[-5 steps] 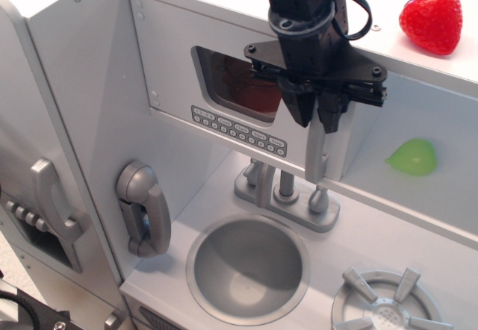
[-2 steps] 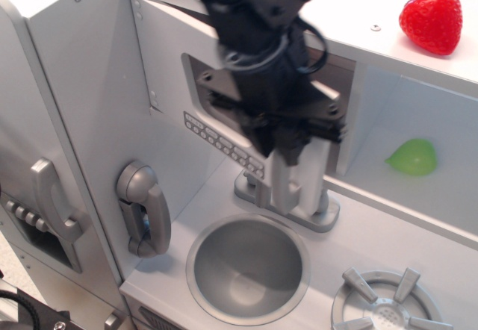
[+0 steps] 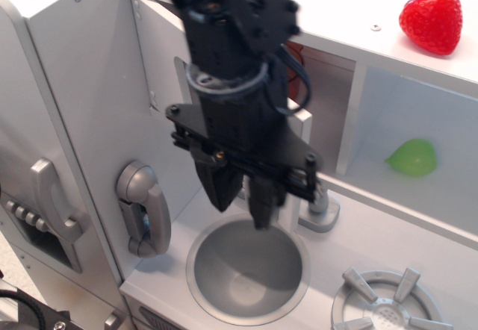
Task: Open microwave
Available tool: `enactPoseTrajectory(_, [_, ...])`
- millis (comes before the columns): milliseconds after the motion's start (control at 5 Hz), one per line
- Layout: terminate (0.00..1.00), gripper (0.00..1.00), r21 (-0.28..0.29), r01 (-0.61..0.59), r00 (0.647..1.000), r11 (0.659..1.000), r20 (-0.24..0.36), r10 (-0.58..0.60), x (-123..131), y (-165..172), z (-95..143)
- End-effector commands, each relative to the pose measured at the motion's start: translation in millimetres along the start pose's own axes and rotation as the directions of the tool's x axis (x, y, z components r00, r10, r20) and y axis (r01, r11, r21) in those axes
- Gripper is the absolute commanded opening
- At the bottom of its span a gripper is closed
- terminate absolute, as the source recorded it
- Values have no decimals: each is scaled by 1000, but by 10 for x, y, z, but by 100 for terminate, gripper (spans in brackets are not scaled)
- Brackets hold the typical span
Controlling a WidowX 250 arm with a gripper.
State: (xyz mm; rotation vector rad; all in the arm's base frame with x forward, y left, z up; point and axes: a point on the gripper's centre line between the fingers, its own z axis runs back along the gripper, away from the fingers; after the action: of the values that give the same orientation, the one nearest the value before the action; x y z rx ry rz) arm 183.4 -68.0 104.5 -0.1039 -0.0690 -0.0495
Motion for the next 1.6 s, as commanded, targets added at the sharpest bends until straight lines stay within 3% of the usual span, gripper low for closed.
enactPoseTrajectory(0, [0,100,-62,-34,999,997,-29,32,202,-635,152])
enactPoseTrajectory(200, [0,100,-137,-26,999,990,20,30,414,-883,151])
enactPoseTrajectory(400, [0,100,-158,-13,996,987,88,27,715,-942,153])
enactPoseTrajectory(800, [0,100,-140,-9,986,990,165,33,911,-537,218])
enactPoseTrajectory(1000, [0,100,-114,-16,984,993,172,36,877,-267,244])
enactPoseTrajectory(1400, [0,100,-72,-37,989,997,137,47,390,388,136])
